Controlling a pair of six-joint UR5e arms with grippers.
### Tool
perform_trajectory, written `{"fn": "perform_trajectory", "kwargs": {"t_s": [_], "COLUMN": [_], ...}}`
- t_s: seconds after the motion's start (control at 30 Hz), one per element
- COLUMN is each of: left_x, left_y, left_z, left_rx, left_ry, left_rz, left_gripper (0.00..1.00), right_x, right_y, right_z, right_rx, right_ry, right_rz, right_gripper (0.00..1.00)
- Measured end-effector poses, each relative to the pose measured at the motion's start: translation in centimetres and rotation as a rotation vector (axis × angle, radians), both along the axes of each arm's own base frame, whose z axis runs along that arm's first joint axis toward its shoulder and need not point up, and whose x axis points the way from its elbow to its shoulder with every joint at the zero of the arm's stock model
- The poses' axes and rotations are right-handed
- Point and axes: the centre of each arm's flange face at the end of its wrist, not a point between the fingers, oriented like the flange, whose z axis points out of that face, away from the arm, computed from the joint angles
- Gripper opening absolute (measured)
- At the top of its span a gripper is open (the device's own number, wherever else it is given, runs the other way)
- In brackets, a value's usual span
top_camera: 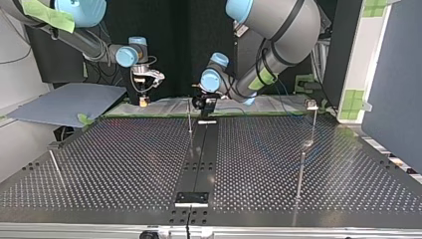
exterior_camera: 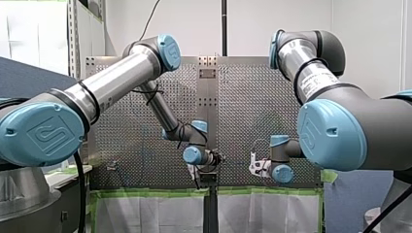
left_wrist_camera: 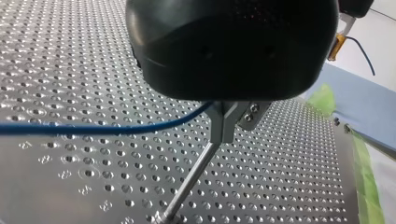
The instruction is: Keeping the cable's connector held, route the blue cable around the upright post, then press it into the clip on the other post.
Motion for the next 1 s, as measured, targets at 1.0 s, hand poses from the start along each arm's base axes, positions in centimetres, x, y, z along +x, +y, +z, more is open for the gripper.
{"fn": "perform_trajectory", "kwargs": {"t_s": [1.0], "left_x": [3.1], "left_y": [1.1], "left_z": [-0.5], "left_rx": [-0.059], "left_ry": [-0.013], "left_rz": [-0.001], "left_gripper": [0.02], "right_x": [-0.6], "right_y": [-3.3], "right_z": [1.4], "right_rx": [-0.057], "right_ry": [-0.01], "right_rz": [0.008], "right_gripper": [0.0]}}
